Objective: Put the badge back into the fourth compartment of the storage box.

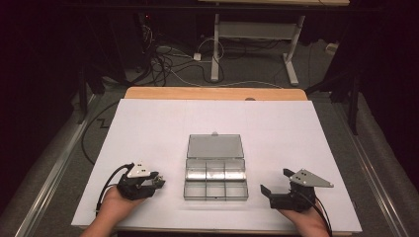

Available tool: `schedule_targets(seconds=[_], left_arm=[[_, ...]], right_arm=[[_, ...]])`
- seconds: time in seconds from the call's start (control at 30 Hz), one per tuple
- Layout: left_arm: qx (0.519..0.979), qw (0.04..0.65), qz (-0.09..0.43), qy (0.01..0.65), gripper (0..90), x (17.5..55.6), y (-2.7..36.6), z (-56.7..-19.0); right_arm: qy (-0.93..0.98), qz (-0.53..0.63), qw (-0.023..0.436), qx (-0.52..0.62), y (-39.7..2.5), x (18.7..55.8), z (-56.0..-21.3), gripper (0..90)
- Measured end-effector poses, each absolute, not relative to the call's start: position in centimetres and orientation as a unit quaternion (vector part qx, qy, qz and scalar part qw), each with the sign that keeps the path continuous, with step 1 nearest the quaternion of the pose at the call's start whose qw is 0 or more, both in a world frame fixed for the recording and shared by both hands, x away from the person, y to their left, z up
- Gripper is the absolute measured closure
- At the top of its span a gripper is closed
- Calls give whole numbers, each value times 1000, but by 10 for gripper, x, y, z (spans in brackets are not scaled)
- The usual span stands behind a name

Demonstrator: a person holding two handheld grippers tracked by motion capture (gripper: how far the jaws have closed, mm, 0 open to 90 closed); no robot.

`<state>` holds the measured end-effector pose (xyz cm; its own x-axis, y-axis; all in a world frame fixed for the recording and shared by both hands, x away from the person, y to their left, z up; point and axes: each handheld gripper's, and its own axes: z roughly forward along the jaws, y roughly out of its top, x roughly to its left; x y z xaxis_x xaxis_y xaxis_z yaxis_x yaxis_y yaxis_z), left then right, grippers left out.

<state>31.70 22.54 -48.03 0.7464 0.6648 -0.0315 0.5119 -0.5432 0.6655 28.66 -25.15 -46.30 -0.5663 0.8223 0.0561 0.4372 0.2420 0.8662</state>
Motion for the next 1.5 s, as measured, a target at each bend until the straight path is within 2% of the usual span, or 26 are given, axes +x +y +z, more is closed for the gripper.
schedule_targets(seconds=[0.8, 1.5], left_arm=[[862, 351, 115, 346, 552, 310, 229, -481], [861, 368, 104, 336, 552, 310, 226, -476]], right_arm=[[762, 458, 208, 408, -244, 296, -463, 1], [767, 434, 227, 414, -250, 297, -467, 1]])
